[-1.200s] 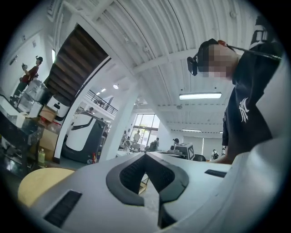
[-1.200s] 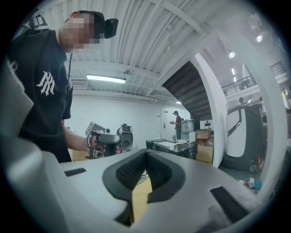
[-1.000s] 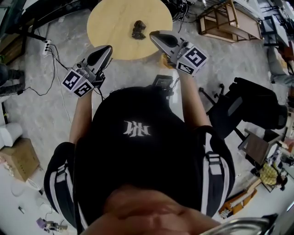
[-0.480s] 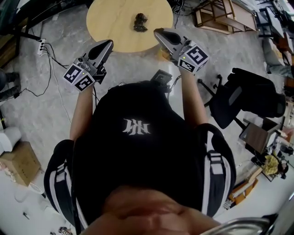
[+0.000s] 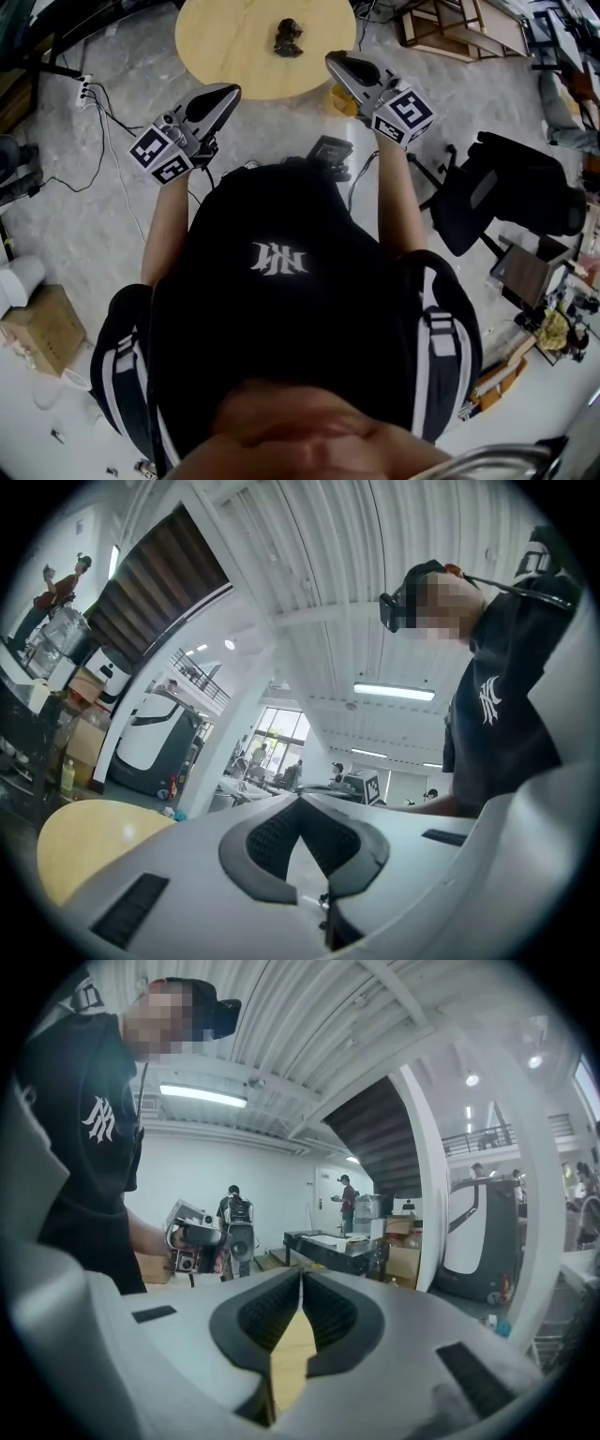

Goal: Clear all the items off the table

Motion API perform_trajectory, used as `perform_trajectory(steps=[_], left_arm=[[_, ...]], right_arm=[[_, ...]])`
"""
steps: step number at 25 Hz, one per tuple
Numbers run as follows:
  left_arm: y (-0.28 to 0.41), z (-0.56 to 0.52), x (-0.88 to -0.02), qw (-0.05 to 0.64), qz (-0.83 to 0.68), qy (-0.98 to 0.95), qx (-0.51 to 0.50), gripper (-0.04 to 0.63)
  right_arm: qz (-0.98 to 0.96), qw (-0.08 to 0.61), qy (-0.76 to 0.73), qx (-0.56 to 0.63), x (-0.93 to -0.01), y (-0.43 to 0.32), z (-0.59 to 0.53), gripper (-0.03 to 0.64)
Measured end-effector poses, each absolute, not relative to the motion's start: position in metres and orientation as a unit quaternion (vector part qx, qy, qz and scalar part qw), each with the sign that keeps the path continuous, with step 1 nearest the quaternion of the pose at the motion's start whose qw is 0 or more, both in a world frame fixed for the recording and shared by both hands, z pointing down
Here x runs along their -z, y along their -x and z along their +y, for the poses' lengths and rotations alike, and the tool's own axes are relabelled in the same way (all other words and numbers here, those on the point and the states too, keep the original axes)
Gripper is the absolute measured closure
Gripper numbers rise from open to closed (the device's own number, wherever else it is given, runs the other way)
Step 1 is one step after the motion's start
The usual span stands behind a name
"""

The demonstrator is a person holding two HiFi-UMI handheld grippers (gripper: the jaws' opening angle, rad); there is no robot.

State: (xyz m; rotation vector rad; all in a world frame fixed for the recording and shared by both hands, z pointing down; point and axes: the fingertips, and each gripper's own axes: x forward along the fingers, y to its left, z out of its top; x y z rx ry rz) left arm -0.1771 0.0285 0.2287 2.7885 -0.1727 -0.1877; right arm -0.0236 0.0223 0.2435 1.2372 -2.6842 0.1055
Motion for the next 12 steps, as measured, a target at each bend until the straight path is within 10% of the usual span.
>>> perform_trajectory(steps=[12], left_arm=[[0.169, -0.025, -0.294, 0.160, -0.121, -0.980, -0.009, 0.583]], right_arm=[[-0.921, 0.142, -0.358, -0.058, -0.307, 0.048, -0.030, 0.463]])
